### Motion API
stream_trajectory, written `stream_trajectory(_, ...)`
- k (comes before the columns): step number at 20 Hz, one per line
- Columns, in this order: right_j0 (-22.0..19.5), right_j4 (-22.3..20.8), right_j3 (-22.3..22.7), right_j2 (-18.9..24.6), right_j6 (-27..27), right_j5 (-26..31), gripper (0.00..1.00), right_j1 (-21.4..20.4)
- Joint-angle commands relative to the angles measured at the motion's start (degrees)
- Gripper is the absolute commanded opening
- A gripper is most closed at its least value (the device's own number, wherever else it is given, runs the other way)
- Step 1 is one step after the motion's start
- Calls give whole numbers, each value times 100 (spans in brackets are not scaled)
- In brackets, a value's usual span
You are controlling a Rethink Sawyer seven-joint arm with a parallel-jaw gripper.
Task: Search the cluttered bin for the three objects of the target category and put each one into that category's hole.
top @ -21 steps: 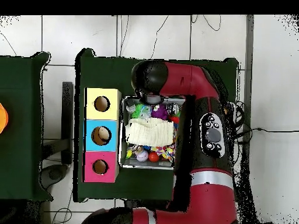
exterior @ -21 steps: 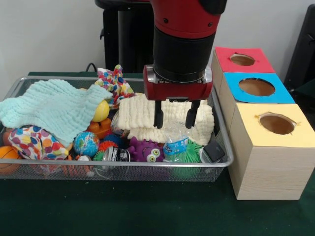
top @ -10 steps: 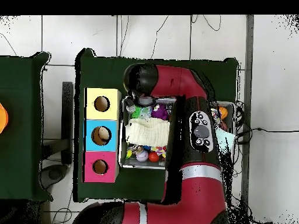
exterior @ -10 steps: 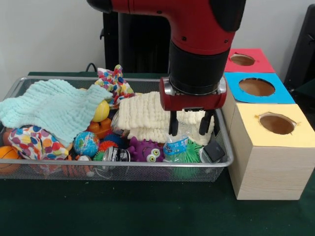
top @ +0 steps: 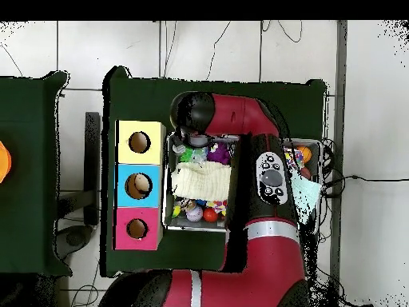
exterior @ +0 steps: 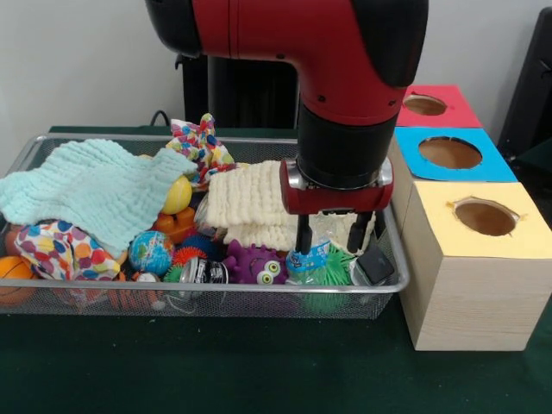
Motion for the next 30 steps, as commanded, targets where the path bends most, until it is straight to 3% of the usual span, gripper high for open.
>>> stream_trajectory(1,-125,54,-62,-50,1045,-282,100,202)
stream_trajectory(19,-130,44,-40,-86,817,-215,100,359)
stream_trajectory(30,-184,64,277,-23,751,-390,100,393)
